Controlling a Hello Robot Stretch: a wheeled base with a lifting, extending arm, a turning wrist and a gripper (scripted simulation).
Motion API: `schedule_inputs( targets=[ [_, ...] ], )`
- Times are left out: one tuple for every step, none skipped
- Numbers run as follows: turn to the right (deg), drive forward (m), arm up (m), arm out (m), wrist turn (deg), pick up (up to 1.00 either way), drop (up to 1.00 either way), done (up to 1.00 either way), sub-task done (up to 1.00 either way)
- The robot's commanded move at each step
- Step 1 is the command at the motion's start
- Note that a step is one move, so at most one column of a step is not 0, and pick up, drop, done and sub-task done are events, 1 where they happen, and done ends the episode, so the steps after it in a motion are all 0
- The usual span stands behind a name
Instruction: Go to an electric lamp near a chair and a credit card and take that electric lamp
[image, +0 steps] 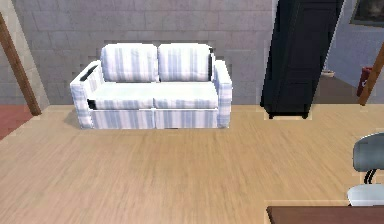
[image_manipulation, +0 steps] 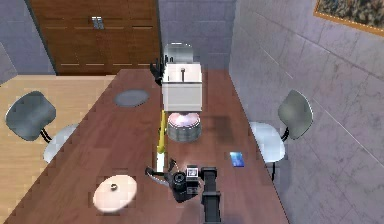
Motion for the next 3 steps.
schedule_inputs(
  targets=[
    [0.0,0.00,0.00,0.00,0.0,1.00,0.00,0.00,0.00],
    [0.0,0.00,0.10,0.00,0.0,0.00,0.00,0.00,0.00],
    [0.0,0.00,0.00,0.00,0.0,0.00,0.00,1.00,0.00]
  ],
)
